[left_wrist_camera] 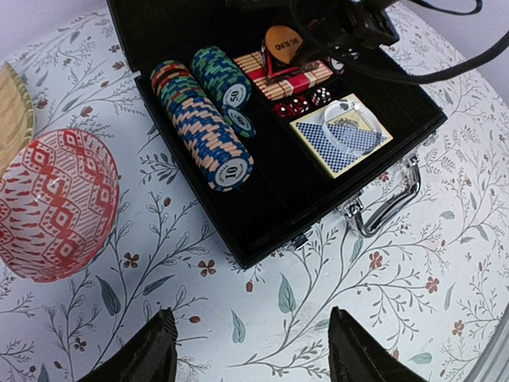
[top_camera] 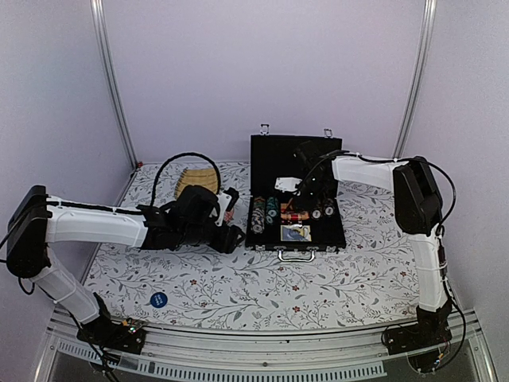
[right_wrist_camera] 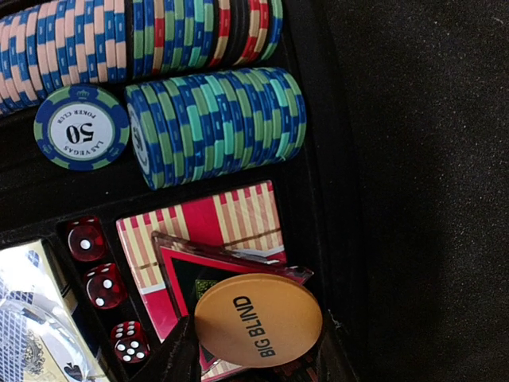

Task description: Pack up texas hold em set

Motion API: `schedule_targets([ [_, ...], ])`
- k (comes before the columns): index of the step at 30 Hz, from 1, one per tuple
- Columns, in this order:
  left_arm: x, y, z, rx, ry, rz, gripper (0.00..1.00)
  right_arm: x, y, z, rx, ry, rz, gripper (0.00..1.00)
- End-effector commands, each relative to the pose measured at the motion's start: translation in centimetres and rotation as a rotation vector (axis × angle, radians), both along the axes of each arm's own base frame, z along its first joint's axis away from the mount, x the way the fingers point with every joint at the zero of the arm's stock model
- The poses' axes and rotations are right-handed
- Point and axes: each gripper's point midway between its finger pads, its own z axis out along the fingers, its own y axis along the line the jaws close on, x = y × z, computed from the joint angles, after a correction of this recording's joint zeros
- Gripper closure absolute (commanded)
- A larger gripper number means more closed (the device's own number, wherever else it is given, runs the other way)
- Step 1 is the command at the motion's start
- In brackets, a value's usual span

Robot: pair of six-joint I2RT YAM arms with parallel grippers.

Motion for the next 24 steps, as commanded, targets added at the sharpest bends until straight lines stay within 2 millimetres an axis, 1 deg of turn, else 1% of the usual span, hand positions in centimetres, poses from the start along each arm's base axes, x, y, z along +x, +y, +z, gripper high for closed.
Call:
schedule_targets([
  [1, 0.4, 0.7, 0.4, -0.012, -0.013, 0.022, 0.34, 1.2, 0.6, 0.1, 0.03, -0.019, -0.01, 0.55],
  [6, 0.4, 0.8, 0.5, -0.01, -0.014, 0.025, 0.34, 1.1, 0.5, -0.2, 0.024, -0.014, -0.014, 0.46],
  [8, 0.5, 0.8, 0.4, -0.006, -0.014, 0.026, 0.34, 1.0, 0.5, 0.0, 0.03, -0.013, -0.015, 0.44],
  [15, 0.5, 0.9, 0.8, -0.005, -0.016, 0.029, 0.34, 1.0, 0.7, 2.3, 0.06, -0.038, -0.02, 0.42],
  [17, 0.5, 1.1, 0.9, -0.003, -0.013, 0.043, 0.34, 0.8, 0.5, 3.4, 0.069, -0.045, -0.028, 0.42],
  [20, 0.6, 2.0, 0.9, 0.019, 0.025, 0.097, 0.34, -0.1, 0.3, 5.9, 0.106, -0.051, -0.041, 0.42],
  [22, 0.3, 3.1, 0.5, 0.062, 0.074, 0.151, 0.34, -1.1, 0.0, 7.7, 0.138, -0.055, -0.047, 0.41],
  [23, 0.0, 3.7, 0.2, 0.09, 0.102, 0.17, 0.33, -1.8, -0.2, 8.9, 0.162, -0.06, -0.055, 0.41],
  [24, -0.4, 4.4, -0.1, 0.115, 0.131, 0.191, 0.33, -2.5, -0.5, 9.5, 0.177, -0.055, -0.058, 0.41],
])
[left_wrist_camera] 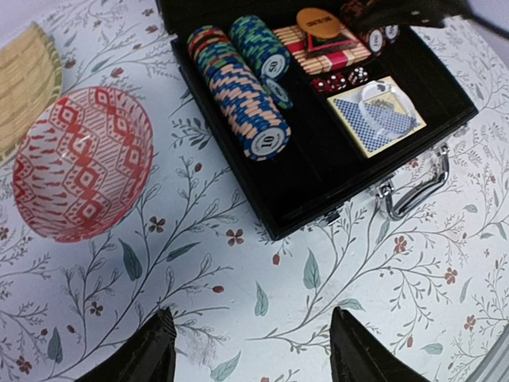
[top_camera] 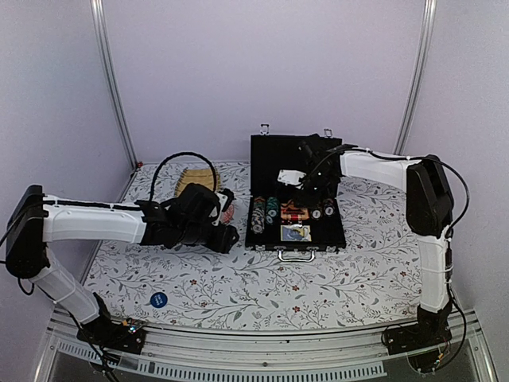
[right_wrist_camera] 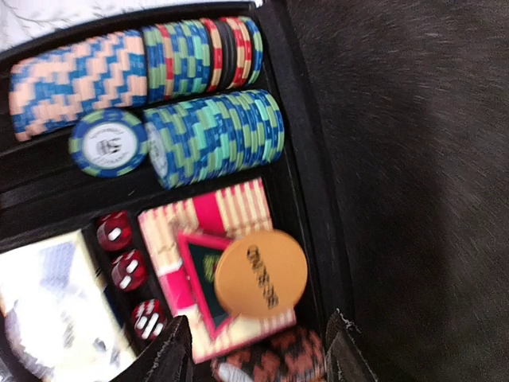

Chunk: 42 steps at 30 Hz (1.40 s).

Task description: Pack up texas hold em set

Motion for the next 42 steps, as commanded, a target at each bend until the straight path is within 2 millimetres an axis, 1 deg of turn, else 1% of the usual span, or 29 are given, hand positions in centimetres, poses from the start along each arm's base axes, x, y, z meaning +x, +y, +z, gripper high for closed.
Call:
schedule_targets([
  [1, -0.6, 3.6, 0.2, 0.086, 0.104, 0.139, 0.33, -2.7, -0.9, 7.3, 0.131, -0.039, -0.033, 0.41],
  [4, -2.4, 5.9, -0.9, 0.159, 0.2, 0.184, 0.31, -5.3, -1.9, 7.7, 0.17, -0.009, -0.043, 0.41],
  [6, -3.6, 7.6, -1.5, 0.2, 0.261, 0.222, 0.31, -7.0, -2.7, 7.4, 0.188, 0.01, -0.048, 0.41],
  [7, -4.2, 8.5, -1.9, 0.22, 0.294, 0.244, 0.3, -7.9, -3.2, 6.7, 0.19, 0.028, -0.054, 0.4],
  [11, -6.6, 11.3, -3.5, 0.257, 0.43, 0.319, 0.28, -10.3, -4.3, 6.1, 0.248, 0.044, -0.064, 0.4],
  [12, -7.1, 11.9, -3.7, 0.26, 0.456, 0.333, 0.28, -10.6, -4.4, 6.1, 0.27, 0.037, -0.063, 0.4],
  [14, -8.0, 13.0, -4.2, 0.269, 0.506, 0.367, 0.26, -11.7, -4.8, 5.0, 0.282, 0.058, -0.067, 0.4],
  [17, -9.5, 14.8, -5.2, 0.284, 0.59, 0.413, 0.24, -12.1, -5.1, 4.1, 0.275, 0.07, -0.066, 0.4],
  [19, -10.4, 15.6, -5.7, 0.279, 0.638, 0.433, 0.23, -12.4, -4.9, 3.8, 0.284, 0.086, -0.055, 0.4],
  [25, -12.7, 16.8, -7.1, 0.268, 0.727, 0.466, 0.23, -12.5, -4.9, 3.3, 0.277, 0.085, -0.044, 0.4],
  [32, -13.7, 17.4, -8.5, 0.286, 0.769, 0.466, 0.23, -12.6, -5.0, 2.9, 0.273, 0.092, -0.04, 0.4],
  [37, -14.2, 17.1, -9.4, 0.278, 0.804, 0.449, 0.24, -12.6, -5.2, 2.1, 0.249, 0.097, -0.043, 0.4],
  [42, -15.0, 17.0, -10.0, 0.265, 0.832, 0.446, 0.27, -12.6, -5.1, 1.9, 0.25, 0.104, -0.039, 0.39],
])
